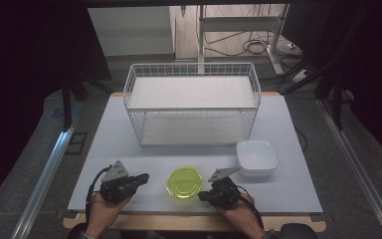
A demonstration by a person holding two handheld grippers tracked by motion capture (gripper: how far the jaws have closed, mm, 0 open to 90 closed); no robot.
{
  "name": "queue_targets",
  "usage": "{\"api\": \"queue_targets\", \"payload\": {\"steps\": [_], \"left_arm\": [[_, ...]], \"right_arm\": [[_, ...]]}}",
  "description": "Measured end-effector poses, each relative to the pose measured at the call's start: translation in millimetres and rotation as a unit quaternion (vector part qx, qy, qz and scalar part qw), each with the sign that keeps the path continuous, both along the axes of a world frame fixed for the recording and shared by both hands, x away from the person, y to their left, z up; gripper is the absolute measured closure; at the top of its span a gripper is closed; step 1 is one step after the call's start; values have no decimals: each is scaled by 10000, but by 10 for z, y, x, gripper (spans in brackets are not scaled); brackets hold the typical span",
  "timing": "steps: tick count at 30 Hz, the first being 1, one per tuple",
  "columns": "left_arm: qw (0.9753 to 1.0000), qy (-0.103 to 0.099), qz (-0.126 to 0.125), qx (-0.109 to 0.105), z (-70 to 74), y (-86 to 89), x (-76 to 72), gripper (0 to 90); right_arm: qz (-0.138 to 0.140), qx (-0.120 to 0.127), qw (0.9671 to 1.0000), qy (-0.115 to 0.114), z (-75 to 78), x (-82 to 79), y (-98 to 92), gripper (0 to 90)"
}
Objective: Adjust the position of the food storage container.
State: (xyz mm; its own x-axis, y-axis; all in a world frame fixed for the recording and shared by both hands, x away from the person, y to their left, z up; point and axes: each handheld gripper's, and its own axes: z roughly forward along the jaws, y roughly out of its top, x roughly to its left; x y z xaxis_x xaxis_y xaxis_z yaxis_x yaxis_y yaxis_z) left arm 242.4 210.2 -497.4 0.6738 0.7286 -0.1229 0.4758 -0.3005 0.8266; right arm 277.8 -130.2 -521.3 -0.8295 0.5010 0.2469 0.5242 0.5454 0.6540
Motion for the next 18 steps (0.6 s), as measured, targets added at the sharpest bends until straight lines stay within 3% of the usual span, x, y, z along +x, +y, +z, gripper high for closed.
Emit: {"api": "queue_targets", "payload": {"steps": [6, 11, 14, 18], "left_arm": [[10000, -56, 78, -14, 43, 45, -16, 884], [9999, -100, -39, -128, 97, -18, -38, 898], [9992, -109, -304, -252, 145, -195, -17, 897], [9976, -16, -679, -151, 172, -584, 68, 898]], "right_arm": [[171, 59, 9998, -83, -16, 165, 303, 895], [257, 39, 9994, -206, -30, 273, 500, 895], [219, 24, 9994, -249, -6, 286, 437, 895], [-74, 0, 9995, -320, 76, 276, 188, 895]]}}
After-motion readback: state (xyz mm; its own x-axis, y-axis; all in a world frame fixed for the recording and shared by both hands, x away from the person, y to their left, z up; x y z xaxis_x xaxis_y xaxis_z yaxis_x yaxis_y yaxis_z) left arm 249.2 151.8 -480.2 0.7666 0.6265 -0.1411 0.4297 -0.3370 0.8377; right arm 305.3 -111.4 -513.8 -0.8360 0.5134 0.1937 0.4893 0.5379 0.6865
